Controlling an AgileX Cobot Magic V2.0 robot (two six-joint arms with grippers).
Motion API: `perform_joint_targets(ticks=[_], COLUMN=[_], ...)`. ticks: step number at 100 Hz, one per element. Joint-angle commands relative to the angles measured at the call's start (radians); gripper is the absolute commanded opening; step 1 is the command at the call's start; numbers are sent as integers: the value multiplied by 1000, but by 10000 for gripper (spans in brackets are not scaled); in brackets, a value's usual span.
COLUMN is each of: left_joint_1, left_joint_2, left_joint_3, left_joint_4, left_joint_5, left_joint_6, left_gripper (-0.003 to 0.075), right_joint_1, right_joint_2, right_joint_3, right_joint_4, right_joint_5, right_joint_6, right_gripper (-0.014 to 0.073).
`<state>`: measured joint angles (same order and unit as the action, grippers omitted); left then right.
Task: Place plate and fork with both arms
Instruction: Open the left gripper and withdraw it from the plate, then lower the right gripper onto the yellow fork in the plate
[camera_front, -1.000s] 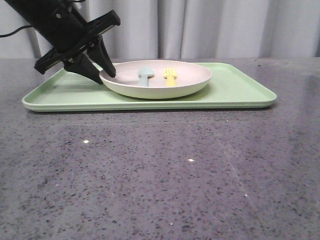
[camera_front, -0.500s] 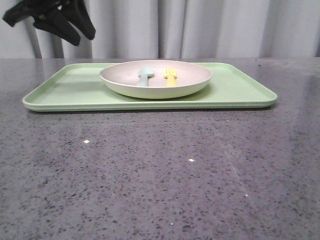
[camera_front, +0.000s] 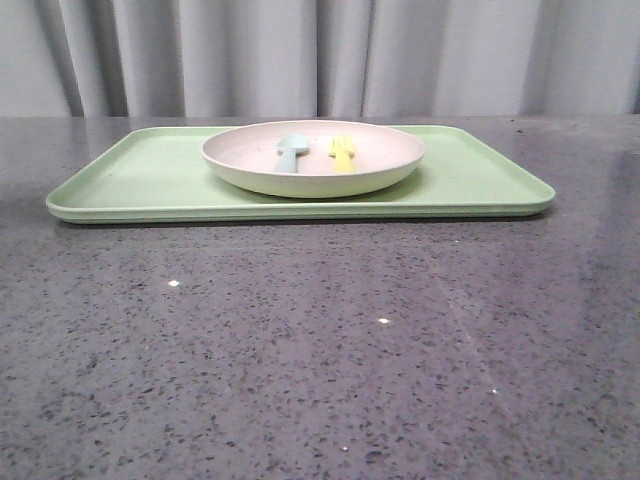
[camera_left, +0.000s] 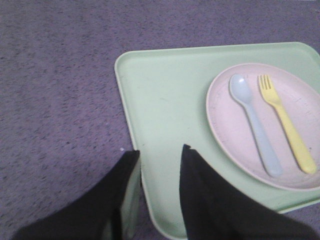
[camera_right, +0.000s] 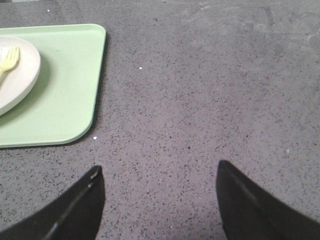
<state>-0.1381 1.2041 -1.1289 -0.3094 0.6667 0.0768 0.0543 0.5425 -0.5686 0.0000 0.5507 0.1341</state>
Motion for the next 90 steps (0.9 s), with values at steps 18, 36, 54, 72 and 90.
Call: perform_joint_targets(ticks=[18,36,54,72,90], left_joint_1=[75,126,142,142,142], left_joint_2=[-274,-415,-492,-505,-505], left_joint_3=[159,263,316,331,331], left_joint_4=[49,66,66,66,66], left_joint_5=[-86,-88,-86,-79,-79], left_joint_6=[-5,-5,-5,-5,-5], left_gripper=[94,-20,-20,-20,-20], right_joint_1=[39,109,179,262,340], right_joint_2=[91,215,385,580,779], right_joint_3=[-141,-275,-436,-621,-809], right_joint_4=[7,7,7,7,7], right_joint_5=[4,71,115,166,233], right_joint_6=[-9,-9,-9,-9,17], right_gripper=[488,488,488,488,488])
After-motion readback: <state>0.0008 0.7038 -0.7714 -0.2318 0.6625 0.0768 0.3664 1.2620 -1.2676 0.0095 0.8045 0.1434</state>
